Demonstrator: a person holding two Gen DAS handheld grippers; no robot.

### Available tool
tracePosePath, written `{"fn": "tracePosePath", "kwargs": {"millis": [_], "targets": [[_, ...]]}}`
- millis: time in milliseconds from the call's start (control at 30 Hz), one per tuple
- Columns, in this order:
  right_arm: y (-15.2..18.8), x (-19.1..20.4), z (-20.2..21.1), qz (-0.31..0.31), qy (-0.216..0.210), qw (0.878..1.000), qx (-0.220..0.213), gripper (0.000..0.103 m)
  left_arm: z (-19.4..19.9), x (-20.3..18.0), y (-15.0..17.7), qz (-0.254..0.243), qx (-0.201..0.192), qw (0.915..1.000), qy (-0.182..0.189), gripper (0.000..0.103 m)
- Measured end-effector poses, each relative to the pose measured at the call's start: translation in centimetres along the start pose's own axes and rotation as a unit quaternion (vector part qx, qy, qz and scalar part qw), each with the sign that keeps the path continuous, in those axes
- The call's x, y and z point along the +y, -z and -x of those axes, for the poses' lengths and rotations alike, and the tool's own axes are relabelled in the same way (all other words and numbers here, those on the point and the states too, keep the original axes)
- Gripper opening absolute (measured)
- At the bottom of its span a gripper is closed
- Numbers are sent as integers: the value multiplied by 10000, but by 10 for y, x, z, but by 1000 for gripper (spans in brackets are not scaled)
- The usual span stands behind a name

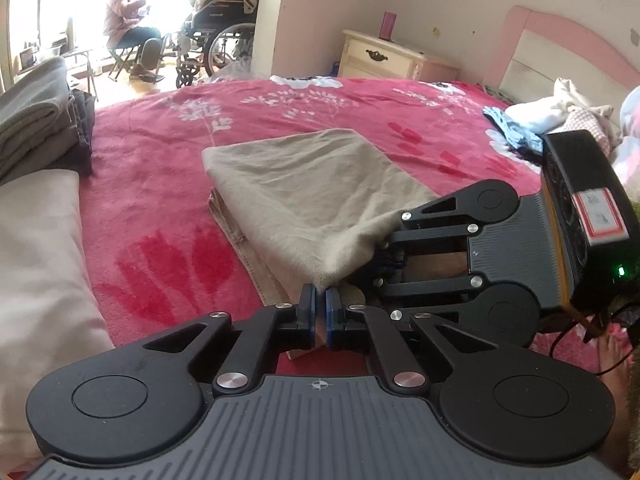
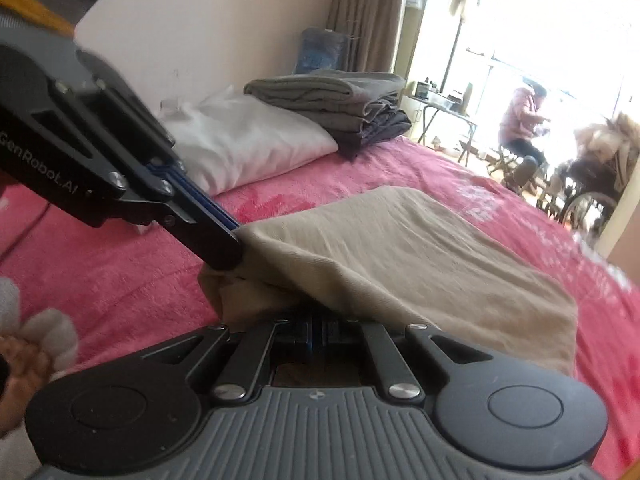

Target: Fold clothes

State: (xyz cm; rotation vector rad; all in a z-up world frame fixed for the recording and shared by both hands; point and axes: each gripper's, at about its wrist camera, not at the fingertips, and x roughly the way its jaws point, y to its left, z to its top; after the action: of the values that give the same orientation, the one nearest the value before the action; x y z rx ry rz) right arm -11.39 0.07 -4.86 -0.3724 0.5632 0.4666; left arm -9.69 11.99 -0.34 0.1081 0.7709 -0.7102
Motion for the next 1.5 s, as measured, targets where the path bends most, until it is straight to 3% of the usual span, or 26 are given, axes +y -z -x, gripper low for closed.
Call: {"fn": "tracePosePath", "kwargs": {"millis": [200, 367, 567, 700, 900, 1100, 1233, 1500], "targets": [[10, -5, 23, 98, -99, 9999, -86, 4, 1, 1, 0, 1, 10, 10000, -45, 2], [16, -4, 46, -19, -446, 9986, -268, 4, 3, 1, 0, 36, 9, 10000, -27, 2], [6, 3, 4, -277, -360, 9988, -180, 5, 2, -1, 1, -43, 75, 10000, 30, 1], [2, 8, 1, -154, -245, 9992, -278, 5, 0, -1, 2, -14, 69, 10000, 54, 1], [0, 3, -2, -397, -250, 9985, -292, 7, -9, -12, 9, -641, 149, 9978, -81, 1], [2, -9, 12, -618, -580, 9964, -36, 7, -16, -27, 25, -1585, 237, 9861, -444, 1], [10, -5, 37, -511, -884, 9947, -94, 7, -14, -21, 23, -1376, 265, 9893, -393, 1], [10, 15, 0, -73, -919, 9951, -369, 7, -19, -14, 26, -1274, 450, 9899, -435, 1]]}}
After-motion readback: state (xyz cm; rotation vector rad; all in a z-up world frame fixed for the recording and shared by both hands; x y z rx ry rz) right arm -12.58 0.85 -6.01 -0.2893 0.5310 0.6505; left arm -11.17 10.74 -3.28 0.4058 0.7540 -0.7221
